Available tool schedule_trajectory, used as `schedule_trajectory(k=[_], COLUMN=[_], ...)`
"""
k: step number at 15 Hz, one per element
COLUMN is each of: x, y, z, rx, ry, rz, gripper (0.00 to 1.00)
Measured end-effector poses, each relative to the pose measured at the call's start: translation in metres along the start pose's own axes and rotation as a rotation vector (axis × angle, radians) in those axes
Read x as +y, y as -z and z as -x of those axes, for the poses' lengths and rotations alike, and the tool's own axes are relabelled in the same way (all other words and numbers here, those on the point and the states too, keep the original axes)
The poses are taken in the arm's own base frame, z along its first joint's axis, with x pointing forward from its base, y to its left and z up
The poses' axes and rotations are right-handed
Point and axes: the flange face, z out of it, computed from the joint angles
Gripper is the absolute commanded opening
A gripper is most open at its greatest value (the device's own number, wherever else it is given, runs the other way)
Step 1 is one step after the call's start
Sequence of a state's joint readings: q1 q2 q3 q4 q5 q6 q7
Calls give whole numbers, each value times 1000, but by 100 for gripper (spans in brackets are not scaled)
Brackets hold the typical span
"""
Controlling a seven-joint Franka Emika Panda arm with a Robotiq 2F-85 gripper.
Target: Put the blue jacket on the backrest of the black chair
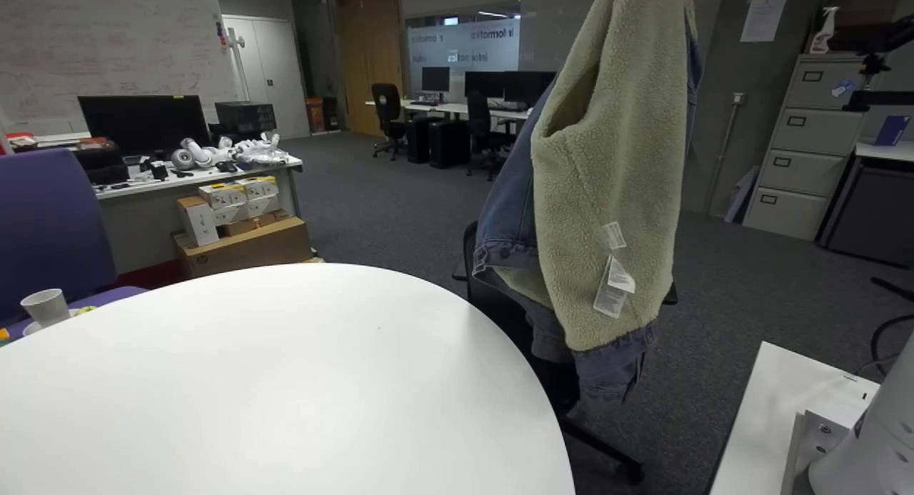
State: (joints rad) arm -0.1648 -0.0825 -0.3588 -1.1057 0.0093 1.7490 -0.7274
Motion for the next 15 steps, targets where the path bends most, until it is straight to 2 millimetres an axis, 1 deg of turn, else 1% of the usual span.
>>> schedule_trajectory(k=[1, 2, 3, 5, 7, 9, 11, 13, 15], x=[12, 21, 24, 18, -3, -35, -77, -131, -187], y=[-29, -61, -95, -161, -222, -274, -323, -370, -413], z=[1, 0, -5, -17, -32, -48, -62, -72, -72], rx=[-33, -62, -91, -147, -194, -235, -276, -315, -359], ry=[-18, -25, -22, 8, 55, 114, 188, 270, 351], rz=[19, 34, 46, 60, 60, 43, 11, -37, -90], gripper=[1, 1, 1, 1, 1, 1, 1, 1, 1])
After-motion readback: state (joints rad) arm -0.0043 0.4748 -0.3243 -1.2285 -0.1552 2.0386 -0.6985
